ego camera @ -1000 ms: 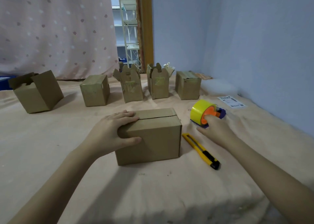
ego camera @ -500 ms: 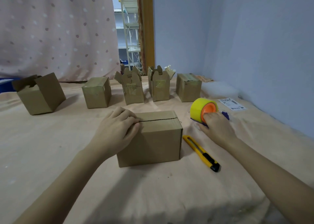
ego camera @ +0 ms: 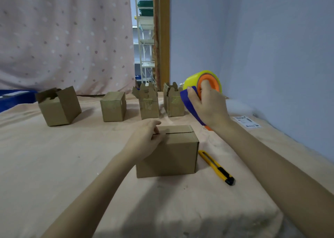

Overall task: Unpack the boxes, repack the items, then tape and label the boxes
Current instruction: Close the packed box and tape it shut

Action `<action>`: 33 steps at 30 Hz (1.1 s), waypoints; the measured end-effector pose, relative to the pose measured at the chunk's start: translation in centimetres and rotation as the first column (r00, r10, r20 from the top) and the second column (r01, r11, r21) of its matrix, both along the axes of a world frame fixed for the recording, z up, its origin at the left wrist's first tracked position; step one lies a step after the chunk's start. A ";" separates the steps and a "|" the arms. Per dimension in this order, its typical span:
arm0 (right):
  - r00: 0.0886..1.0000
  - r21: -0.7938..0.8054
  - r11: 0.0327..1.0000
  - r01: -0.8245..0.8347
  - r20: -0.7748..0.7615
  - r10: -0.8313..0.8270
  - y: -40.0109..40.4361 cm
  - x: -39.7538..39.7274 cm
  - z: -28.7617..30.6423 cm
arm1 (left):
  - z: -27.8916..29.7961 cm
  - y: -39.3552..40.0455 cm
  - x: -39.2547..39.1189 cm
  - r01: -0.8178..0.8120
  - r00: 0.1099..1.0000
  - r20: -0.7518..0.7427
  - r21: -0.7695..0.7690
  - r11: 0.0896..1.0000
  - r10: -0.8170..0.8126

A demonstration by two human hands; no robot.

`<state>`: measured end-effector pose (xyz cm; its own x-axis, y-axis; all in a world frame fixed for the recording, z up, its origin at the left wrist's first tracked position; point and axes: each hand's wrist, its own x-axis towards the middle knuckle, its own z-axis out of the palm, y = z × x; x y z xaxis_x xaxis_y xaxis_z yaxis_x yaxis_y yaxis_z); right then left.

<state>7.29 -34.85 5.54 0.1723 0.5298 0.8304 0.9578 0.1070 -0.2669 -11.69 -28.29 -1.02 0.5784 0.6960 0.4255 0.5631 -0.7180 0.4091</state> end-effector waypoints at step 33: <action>0.692 0.189 0.820 -0.541 -0.454 0.561 1.2 -3.6 2.8 | 3.9 1.6 -0.1 -0.146 0.989 -0.054 -0.320 0.936 0.136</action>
